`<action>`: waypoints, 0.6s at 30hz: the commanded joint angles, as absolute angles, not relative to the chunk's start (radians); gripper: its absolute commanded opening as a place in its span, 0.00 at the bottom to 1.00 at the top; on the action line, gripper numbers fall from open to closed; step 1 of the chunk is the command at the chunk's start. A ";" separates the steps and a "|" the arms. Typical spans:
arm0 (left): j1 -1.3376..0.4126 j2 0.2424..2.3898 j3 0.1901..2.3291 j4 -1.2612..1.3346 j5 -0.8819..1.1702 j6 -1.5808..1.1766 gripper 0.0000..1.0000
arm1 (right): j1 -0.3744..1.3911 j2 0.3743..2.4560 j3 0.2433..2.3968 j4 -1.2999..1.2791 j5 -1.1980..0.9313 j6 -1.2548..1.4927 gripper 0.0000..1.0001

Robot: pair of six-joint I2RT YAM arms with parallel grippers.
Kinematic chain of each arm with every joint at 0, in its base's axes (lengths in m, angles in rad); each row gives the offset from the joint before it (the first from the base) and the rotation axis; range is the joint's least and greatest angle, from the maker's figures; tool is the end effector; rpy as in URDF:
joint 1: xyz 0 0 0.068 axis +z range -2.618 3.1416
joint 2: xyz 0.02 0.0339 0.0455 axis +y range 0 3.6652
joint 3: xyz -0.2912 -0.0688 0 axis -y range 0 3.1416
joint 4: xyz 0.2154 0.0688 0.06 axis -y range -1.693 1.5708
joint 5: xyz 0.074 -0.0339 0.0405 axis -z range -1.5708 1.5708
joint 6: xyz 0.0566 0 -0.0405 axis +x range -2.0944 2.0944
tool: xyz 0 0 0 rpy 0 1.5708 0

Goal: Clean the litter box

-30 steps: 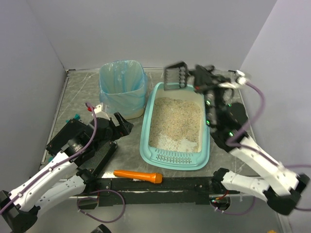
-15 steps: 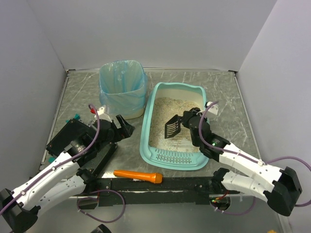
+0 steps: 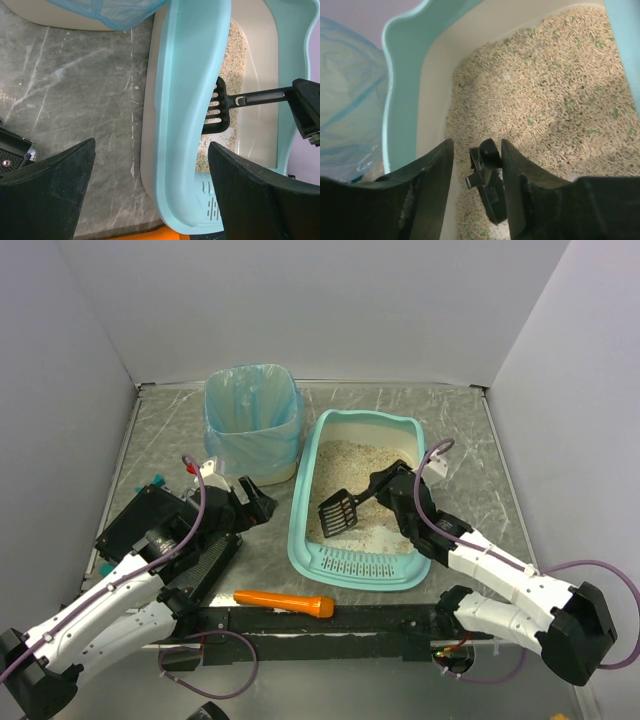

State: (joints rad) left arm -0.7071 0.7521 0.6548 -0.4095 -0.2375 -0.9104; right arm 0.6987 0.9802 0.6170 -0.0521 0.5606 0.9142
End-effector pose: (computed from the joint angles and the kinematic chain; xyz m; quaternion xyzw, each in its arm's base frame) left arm 0.1154 -0.0811 0.2886 -0.1466 0.8452 -0.2939 0.4216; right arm 0.1664 0.1005 0.2857 0.2368 0.7841 0.2185 0.5305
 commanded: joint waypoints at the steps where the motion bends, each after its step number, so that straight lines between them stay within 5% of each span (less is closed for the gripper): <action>1: -0.704 0.741 0.657 -0.370 -0.245 -0.908 0.97 | 0.672 0.942 0.629 -0.132 0.549 0.916 0.59; 5: -0.704 0.741 0.664 -0.388 -0.258 -0.911 0.97 | 0.670 0.904 0.666 -0.216 0.613 0.876 0.86; 6: -0.704 0.738 0.669 -0.396 -0.262 -0.910 0.97 | 0.669 0.894 0.687 -0.235 0.627 0.865 1.00; 18: -0.704 0.696 0.703 -0.448 -0.328 -0.933 0.97 | 0.670 0.879 0.884 -0.613 0.891 0.716 1.00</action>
